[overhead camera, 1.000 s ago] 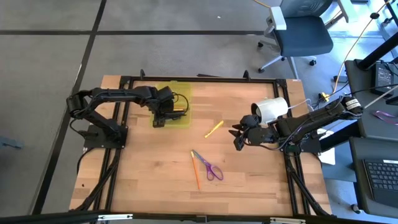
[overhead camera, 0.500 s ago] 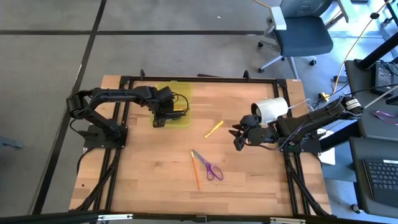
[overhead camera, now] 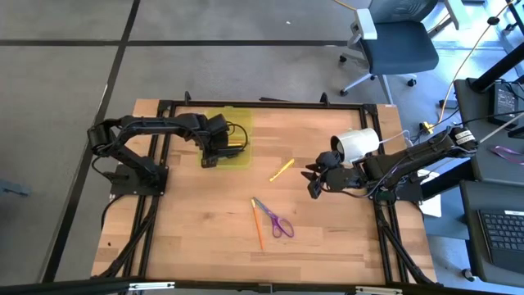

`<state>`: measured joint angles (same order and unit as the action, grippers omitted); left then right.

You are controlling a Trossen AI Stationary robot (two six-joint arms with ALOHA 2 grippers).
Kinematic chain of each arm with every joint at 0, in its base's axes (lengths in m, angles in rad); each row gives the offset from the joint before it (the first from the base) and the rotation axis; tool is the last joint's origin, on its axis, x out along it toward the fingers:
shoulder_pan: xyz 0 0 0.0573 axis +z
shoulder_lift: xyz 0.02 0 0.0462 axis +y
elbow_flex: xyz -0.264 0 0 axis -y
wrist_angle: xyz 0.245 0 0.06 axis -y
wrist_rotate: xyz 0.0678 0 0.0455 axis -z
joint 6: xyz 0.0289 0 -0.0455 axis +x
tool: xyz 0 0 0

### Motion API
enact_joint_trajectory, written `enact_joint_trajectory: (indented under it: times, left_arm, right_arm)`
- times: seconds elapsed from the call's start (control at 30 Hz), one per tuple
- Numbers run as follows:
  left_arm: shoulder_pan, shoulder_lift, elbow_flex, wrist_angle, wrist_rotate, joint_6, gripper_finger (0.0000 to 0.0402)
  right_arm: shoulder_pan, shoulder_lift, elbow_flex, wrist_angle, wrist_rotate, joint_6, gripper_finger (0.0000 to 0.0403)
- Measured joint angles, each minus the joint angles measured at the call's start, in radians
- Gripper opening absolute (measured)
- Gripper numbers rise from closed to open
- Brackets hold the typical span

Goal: Pick & place school supplies into a supply box
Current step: Put the yellow pen into the yellow supply box

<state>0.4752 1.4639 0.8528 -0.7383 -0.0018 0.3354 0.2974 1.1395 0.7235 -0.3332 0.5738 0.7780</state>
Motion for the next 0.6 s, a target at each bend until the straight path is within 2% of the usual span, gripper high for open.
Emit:
enact_joint_trajectory:
  times: [0.17,0.37,0.6]
  left_arm:
    - [-0.003,0.001,0.024,-0.050,-0.034,-0.077,0.0172]
    - [-0.004,0.001,0.073,-0.041,-0.029,-0.163,0.0182]
    - [-0.051,0.001,0.153,0.062,0.093,-0.247,0.0174]
  right_arm:
    - [0.000,0.000,0.000,0.000,-0.005,-0.011,0.0152]
    - [0.000,0.000,0.000,-0.002,-0.053,-0.065,0.0152]
    - [0.000,0.000,0.000,-0.002,-0.055,-0.083,0.0152]
